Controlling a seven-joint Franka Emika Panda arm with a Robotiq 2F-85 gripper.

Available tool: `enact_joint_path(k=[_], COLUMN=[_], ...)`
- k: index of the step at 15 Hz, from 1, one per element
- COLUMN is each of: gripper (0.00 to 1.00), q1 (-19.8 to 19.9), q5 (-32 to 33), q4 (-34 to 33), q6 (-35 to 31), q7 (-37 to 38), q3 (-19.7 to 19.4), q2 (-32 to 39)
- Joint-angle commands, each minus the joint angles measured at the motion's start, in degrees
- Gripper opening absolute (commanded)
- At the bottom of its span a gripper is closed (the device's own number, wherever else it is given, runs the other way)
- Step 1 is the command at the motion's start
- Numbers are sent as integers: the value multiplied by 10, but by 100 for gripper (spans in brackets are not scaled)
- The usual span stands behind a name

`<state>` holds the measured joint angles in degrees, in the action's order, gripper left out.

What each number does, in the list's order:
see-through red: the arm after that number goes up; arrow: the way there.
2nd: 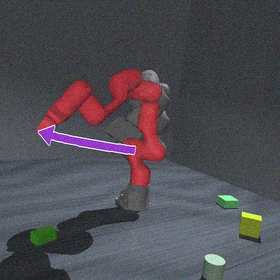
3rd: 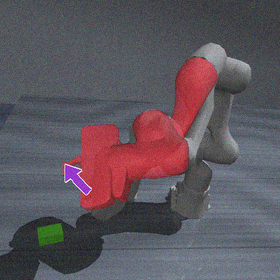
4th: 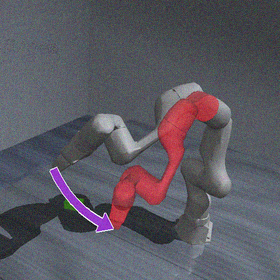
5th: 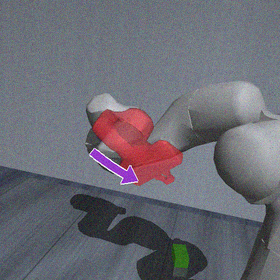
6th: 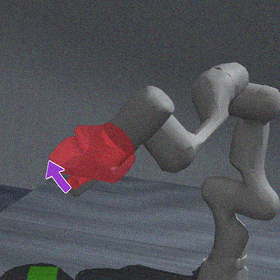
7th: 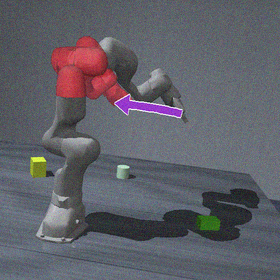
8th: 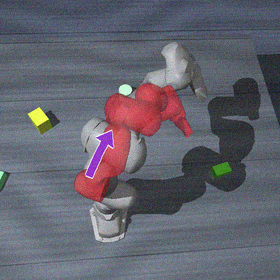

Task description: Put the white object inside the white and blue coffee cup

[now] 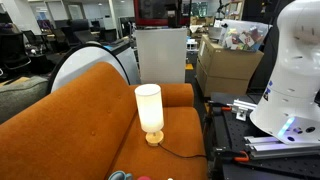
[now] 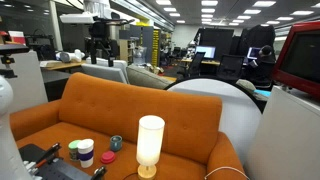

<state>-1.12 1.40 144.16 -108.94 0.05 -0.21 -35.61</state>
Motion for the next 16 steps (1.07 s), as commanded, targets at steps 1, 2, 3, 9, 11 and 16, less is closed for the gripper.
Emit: enact_joint_path(k=[1,2,3,9,11,16], gripper=[100,100,100,100,100,100], q1=[3,3,3,3,3,1], q5=[-1,-1,-1,-1,-1,-7], q4=[-1,-1,-1,-1,-1,1], q6=[1,1,1,1,1,0], q7=[-1,-1,-1,-1,-1,-2], q3=[2,2,2,2,2,0], q2=[0,0,0,0,0,8])
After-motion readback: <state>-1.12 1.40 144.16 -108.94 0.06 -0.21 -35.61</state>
